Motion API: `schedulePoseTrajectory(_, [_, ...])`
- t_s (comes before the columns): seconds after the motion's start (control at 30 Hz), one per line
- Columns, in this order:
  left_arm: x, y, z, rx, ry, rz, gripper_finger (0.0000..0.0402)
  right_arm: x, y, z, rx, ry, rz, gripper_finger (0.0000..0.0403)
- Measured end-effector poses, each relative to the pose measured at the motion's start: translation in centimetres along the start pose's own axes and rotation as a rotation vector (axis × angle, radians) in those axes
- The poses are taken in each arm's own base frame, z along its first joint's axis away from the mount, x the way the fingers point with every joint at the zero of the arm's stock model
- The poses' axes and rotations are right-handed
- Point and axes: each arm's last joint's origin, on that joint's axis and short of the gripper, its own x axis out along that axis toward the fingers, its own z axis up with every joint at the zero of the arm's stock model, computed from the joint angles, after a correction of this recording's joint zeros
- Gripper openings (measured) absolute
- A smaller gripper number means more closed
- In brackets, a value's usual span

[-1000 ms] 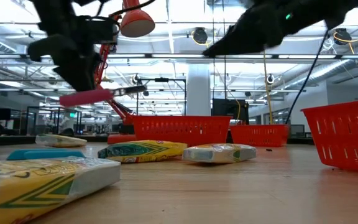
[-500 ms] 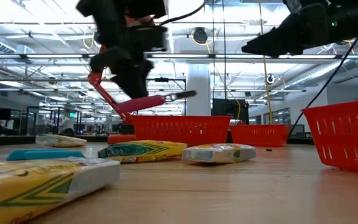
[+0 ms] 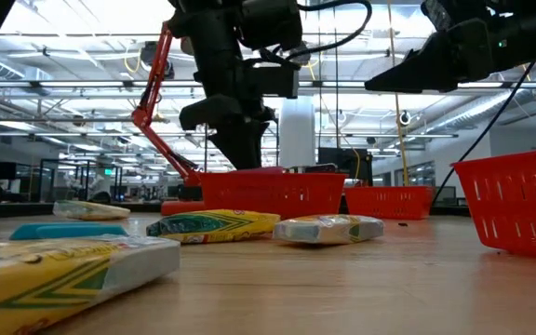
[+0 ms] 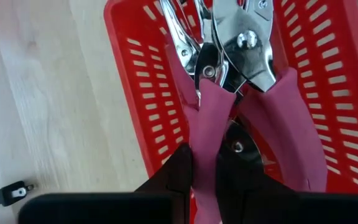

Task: Pick & Place School Supplies
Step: Put the pink hole puncher into the middle red bin, then put the yellow crayon box into the top red bin

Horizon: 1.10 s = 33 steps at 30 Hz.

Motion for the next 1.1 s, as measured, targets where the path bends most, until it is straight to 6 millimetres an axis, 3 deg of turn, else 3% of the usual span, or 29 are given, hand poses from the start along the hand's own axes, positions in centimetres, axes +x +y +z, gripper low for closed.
schedulePoseTrajectory(0.2, [-0.3, 0.0, -0.1, -0.013, -0.003, -0.005, 0.0051, 0.0, 0.0, 0.0, -0.001, 0.0, 0.0, 0.0258])
schedulePoseTrajectory(0.47, [-0.4, 0.3, -0.1, -0.03, -0.004, 0.016, 0.0215, 0.0, 0.0, -0.1, 0.006, 0.012, 0.005, 0.0258])
schedulePoseTrajectory(0.67, [-0.7, 0.7, -0.1, -0.05, -0.001, 0.097, 0.0292, 0.0, 0.0, -0.2, 0.006, 0.019, 0.007, 0.0258])
schedulePoseTrajectory(0.73, [-1.3, 0.9, 0.0, -0.055, -0.015, 0.125, 0.0304, 0.0, 0.1, -0.2, 0.004, 0.023, 0.008, 0.0258])
schedulePoseTrajectory(0.9, [-5.0, 1.6, 0.0, -0.1, -0.114, 0.172, 0.0308, 0.0, 0.1, -0.3, 0.008, 0.029, 0.01, 0.0258])
schedulePoseTrajectory(1.0, [-6.9, 1.8, -1.5, -0.139, -0.133, 0.187, 0.0299, 0.0, 0.1, -0.5, 0.016, 0.045, 0.015, 0.0258])
schedulePoseTrajectory(1.1, [-7.7, 2.0, -4.4, -0.22, -0.08, 0.201, 0.029, 0.0, 0.1, -0.7, 0.025, 0.069, 0.018, 0.0258])
